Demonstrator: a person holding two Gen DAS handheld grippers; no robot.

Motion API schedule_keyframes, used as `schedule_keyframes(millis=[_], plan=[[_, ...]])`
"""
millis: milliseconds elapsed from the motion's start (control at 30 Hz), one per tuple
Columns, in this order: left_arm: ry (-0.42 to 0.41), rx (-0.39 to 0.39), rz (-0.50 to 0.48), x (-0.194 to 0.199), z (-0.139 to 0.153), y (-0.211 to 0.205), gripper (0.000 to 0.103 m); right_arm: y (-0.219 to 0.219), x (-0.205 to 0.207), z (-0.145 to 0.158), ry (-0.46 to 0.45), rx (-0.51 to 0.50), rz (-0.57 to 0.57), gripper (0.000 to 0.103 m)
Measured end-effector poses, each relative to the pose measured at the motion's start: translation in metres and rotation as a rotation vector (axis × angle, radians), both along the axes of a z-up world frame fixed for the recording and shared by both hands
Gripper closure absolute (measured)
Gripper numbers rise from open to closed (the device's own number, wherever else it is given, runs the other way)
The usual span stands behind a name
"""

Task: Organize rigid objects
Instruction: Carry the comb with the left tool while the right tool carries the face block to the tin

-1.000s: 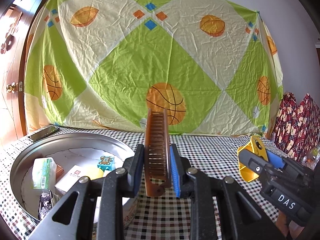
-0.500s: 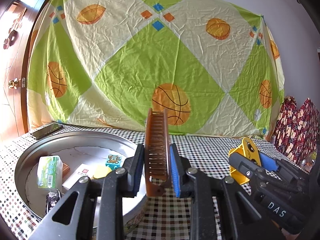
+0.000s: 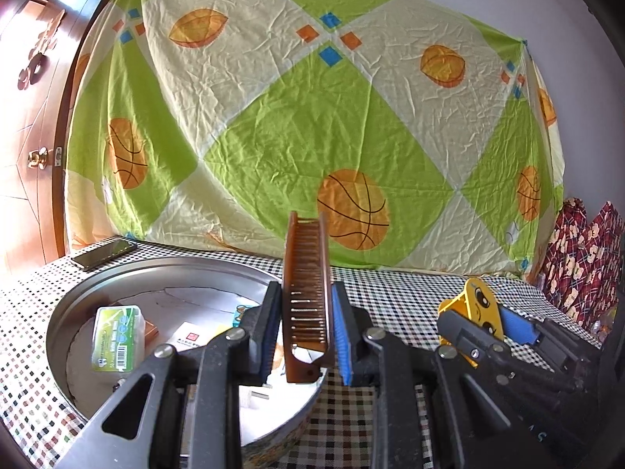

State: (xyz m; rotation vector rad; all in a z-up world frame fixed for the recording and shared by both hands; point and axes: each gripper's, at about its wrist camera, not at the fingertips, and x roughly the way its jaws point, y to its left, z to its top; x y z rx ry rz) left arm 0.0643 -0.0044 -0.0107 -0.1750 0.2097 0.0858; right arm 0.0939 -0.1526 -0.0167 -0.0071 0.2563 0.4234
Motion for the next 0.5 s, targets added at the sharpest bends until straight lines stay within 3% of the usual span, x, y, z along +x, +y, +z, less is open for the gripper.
schedule_keyframes(millis=[500], plan=[[0.001, -0.015, 0.019, -0.008, -0.003, 0.019, 0.079, 0.023, -0.005, 0.0, -0.006, -0.009, 0.037, 0.05]])
